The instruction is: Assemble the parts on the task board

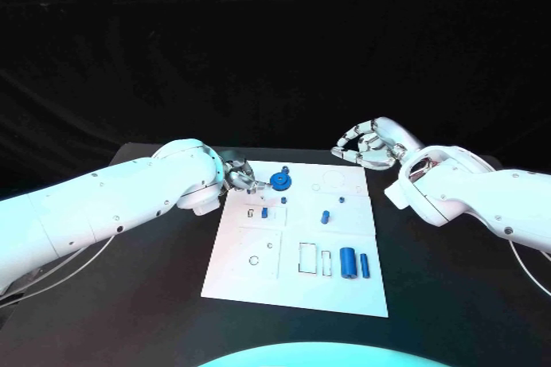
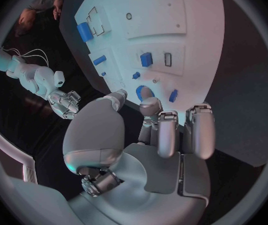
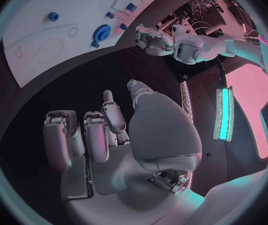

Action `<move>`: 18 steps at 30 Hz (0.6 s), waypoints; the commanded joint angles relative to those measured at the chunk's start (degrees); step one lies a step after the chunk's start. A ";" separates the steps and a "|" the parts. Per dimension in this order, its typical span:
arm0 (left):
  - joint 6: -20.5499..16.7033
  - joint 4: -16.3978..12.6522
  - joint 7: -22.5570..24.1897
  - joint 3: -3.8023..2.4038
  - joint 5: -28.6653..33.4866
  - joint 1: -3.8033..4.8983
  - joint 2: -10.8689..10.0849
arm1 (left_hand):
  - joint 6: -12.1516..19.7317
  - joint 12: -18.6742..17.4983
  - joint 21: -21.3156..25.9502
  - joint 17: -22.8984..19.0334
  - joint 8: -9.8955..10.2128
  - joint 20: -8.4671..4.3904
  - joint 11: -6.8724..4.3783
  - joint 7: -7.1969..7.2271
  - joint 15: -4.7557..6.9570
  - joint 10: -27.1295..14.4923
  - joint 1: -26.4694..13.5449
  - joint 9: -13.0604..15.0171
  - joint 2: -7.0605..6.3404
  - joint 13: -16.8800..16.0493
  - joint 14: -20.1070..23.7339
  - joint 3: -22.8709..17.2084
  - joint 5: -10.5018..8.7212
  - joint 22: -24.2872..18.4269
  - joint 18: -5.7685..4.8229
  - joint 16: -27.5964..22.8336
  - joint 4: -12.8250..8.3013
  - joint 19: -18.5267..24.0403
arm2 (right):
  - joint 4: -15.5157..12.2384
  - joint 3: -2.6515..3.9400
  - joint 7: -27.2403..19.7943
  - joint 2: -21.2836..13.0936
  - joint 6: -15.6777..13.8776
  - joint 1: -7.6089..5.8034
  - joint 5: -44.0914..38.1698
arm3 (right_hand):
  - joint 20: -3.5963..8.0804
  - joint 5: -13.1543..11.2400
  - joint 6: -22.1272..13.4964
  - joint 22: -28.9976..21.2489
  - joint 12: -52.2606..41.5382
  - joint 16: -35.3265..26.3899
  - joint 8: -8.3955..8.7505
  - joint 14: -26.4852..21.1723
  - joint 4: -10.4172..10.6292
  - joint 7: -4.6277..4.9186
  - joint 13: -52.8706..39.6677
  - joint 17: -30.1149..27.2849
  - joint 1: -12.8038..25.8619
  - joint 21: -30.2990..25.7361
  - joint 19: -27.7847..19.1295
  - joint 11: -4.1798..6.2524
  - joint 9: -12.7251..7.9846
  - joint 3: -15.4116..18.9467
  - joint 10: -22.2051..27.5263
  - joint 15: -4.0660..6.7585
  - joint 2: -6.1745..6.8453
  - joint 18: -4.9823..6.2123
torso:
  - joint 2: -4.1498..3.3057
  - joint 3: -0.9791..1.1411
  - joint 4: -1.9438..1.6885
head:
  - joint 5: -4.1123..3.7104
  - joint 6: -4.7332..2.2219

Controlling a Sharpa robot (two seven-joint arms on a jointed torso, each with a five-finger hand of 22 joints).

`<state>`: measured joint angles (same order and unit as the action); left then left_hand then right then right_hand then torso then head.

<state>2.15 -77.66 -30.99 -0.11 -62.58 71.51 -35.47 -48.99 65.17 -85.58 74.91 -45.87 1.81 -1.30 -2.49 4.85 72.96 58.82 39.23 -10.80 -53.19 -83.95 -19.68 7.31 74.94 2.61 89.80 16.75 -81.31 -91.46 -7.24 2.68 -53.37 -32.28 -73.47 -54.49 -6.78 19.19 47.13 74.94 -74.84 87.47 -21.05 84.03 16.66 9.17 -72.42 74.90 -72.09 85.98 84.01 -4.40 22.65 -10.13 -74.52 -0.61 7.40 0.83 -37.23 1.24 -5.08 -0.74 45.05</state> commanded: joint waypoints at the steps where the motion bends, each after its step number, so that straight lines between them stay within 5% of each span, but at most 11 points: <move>1: 3.03 0.04 -0.32 -0.15 0.72 1.50 -0.53 | 0.94 -0.61 0.45 14.04 0.99 0.21 0.36 -0.55 -0.71 -1.06 1.59 -0.56 0.26 0.89 -5.71 0.46 0.37 3.24 0.24 -0.40 0.01 0.45 | 0.09 0.01 -0.21 0.04 -0.13 0.03 -0.61 | 0.53 -0.30 -0.08 11.97 0.29 -0.21 -0.34 4.30 0.10 -0.28 0.06 7.85 0.72 -0.31 3.00 0.15 -0.04 0.19 0.17 0.50 -0.02 0.42 | -0.03 0.03 -0.06 | -0.02 -0.26; 5: 5.91 2.43 0.01 -0.19 1.43 3.55 -0.21 | 3.94 -1.27 0.68 14.10 6.65 1.40 2.26 -2.79 -2.35 -2.21 4.76 -3.81 1.04 2.20 -5.73 0.54 0.44 3.00 0.29 -0.36 0.01 0.65 | 0.16 0.01 -0.18 0.11 -0.11 0.03 -0.61 | 0.53 -0.30 -0.08 11.97 0.29 -0.21 -0.34 4.30 0.10 -0.28 0.06 7.85 0.72 -0.31 3.00 0.15 -0.04 0.19 0.17 0.50 -0.02 0.42 | -0.07 0.03 -0.08 | 0.09 -0.62; 9: 7.89 6.48 0.67 -0.16 2.23 4.56 1.54 | 3.73 -2.14 0.82 13.84 7.70 1.76 2.56 -3.11 -2.65 -3.07 5.10 -4.55 1.15 3.43 -5.64 0.82 0.43 2.75 0.36 -0.51 0.03 0.86 | 0.19 0.01 -0.16 0.22 -0.09 0.03 -0.61 | 0.54 -0.32 -0.09 12.00 0.20 -0.21 -0.37 4.30 0.09 -0.29 -0.03 7.86 0.85 -0.26 3.04 0.16 -0.04 0.22 0.08 0.50 -0.04 0.41 | -0.19 -0.04 -0.02 | 0.29 -1.01; 18: 11.59 13.90 1.01 0.28 1.17 5.07 5.36 | 4.13 -2.87 1.05 13.51 9.40 2.23 3.02 -3.60 -3.09 -3.89 4.46 -5.61 1.21 4.54 -5.52 2.04 0.28 2.36 0.47 -0.71 0.08 1.21 | 0.26 0.01 -0.09 0.49 0.07 0.03 -0.61 | 0.54 -0.30 -0.09 12.00 0.19 -0.20 -0.38 4.31 0.08 -0.29 -0.04 7.87 0.87 -0.27 3.03 0.16 -0.04 0.22 0.07 0.50 -0.06 0.41 | -0.31 -0.07 0.07 | 0.55 -1.11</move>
<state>9.65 -64.51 -30.80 0.15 -61.24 76.35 -30.48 -44.85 62.69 -84.88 74.91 -36.72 3.70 1.85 -5.82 2.22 69.41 63.34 33.67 -9.65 -48.70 -83.94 -17.91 7.52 74.93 2.62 89.34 16.89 -80.05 -91.19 -7.24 2.70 -52.95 -32.36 -73.47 -54.49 -6.78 19.19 47.13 74.92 -74.84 87.47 -21.05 84.03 16.66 9.17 -72.42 74.95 -71.55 85.98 84.01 -4.40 22.65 -10.13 -74.52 -0.61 7.32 0.83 -37.51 1.15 -5.04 -0.25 43.87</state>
